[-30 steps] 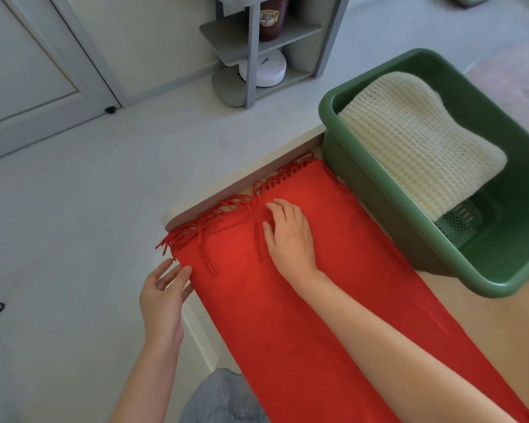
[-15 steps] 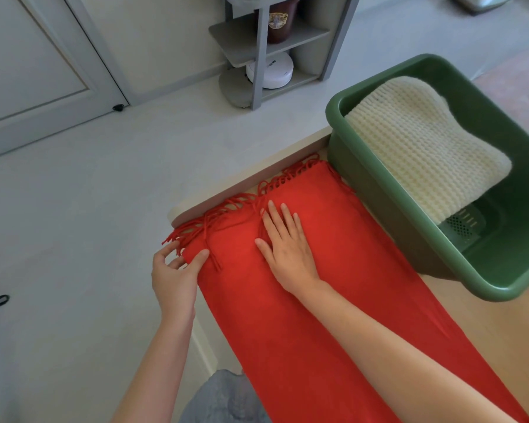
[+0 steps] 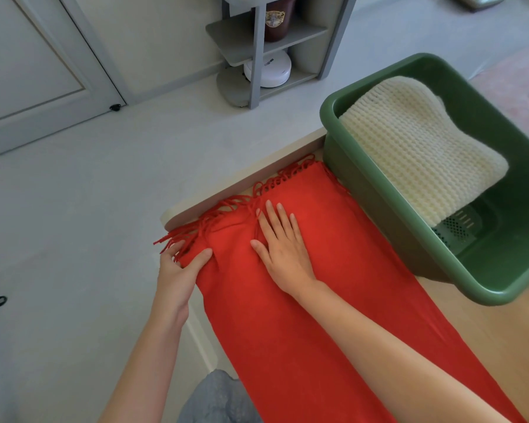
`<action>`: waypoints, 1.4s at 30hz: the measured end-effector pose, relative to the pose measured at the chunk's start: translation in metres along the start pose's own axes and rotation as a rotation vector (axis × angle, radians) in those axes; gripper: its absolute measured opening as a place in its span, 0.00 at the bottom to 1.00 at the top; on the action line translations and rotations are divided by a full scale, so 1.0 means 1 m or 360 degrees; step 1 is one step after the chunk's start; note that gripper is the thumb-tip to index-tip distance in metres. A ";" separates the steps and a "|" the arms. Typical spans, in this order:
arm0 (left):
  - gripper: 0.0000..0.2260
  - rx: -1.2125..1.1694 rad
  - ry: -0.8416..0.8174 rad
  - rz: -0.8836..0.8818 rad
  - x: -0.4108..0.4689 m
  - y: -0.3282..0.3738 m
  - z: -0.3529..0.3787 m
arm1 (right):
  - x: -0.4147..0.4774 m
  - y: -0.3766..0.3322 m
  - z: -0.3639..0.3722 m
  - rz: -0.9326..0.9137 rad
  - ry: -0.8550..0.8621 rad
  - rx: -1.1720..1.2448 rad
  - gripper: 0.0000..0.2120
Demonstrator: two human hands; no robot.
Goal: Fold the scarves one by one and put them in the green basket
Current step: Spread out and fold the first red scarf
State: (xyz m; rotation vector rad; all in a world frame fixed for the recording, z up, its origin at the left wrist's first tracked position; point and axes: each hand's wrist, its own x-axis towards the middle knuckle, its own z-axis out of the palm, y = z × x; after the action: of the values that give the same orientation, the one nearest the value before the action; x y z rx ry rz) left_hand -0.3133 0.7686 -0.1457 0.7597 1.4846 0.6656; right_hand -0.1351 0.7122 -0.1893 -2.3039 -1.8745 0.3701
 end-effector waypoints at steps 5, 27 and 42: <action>0.24 -0.0141 0.0108 0.0124 -0.009 0.002 0.008 | 0.000 0.001 -0.006 -0.0028 -0.0054 0.0093 0.33; 0.24 -0.0186 0.0277 0.0194 0.000 -0.008 -0.006 | 0.028 0.065 -0.040 0.0596 0.0517 0.0351 0.22; 0.23 -0.0126 0.0304 0.0196 0.002 -0.012 -0.021 | 0.075 0.059 -0.050 0.0928 0.0497 0.0494 0.09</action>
State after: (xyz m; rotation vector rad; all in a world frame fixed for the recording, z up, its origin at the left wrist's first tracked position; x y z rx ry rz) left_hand -0.3353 0.7637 -0.1556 0.7467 1.5830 0.9058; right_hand -0.0510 0.7750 -0.1640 -2.4625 -0.9126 0.3109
